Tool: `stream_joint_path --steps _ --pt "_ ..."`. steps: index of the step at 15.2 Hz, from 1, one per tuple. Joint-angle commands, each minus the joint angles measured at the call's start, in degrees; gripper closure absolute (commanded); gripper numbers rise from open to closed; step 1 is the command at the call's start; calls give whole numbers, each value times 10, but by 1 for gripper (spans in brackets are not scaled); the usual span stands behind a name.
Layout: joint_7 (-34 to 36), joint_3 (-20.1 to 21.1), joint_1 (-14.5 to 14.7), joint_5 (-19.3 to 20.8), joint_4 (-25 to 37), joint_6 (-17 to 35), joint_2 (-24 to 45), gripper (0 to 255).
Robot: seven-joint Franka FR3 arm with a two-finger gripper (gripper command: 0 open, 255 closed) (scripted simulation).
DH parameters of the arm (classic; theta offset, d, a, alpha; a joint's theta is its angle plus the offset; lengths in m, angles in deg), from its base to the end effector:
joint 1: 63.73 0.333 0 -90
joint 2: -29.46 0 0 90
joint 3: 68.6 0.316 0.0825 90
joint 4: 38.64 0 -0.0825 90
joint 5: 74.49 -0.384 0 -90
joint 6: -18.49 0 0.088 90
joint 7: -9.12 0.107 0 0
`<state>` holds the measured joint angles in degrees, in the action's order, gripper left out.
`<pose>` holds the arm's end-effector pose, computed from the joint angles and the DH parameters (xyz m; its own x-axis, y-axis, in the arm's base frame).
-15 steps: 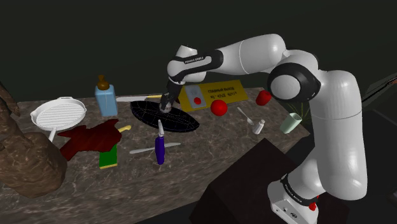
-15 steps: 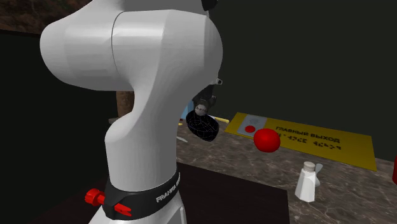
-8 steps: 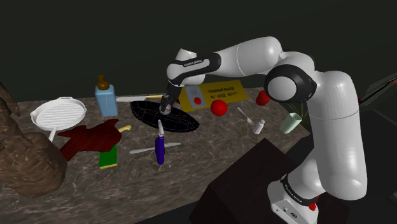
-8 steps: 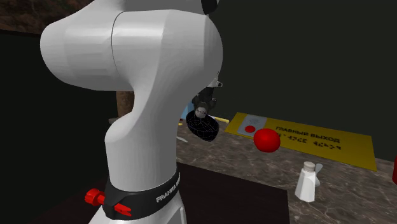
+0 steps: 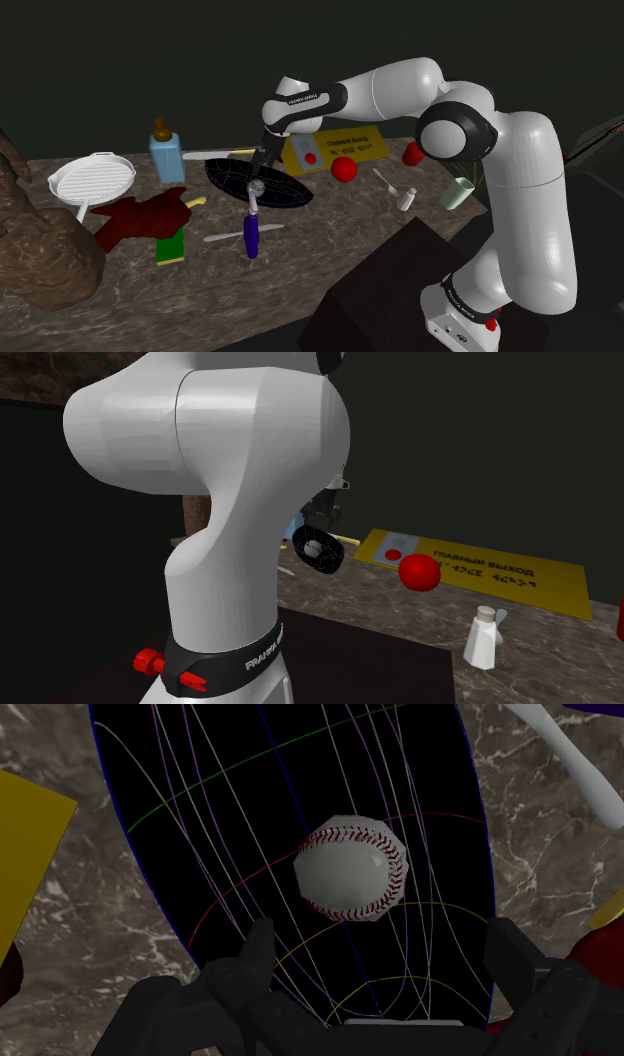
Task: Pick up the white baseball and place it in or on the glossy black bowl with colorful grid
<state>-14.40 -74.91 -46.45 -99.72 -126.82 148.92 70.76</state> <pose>0.6933 0.1573 0.2334 0.9401 0.3267 0.0976 0.3408 -0.9077 -0.2447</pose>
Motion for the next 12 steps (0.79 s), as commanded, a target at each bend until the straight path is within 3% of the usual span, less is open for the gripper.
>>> stream_joint_path --steps 1,5,12 --pt "0 0 0 0 0 0 0 0" --pt "6 -10 -5 12 -4 -44 -46 0" --pt "6 -10 -5 12 -4 -44 -46 0"
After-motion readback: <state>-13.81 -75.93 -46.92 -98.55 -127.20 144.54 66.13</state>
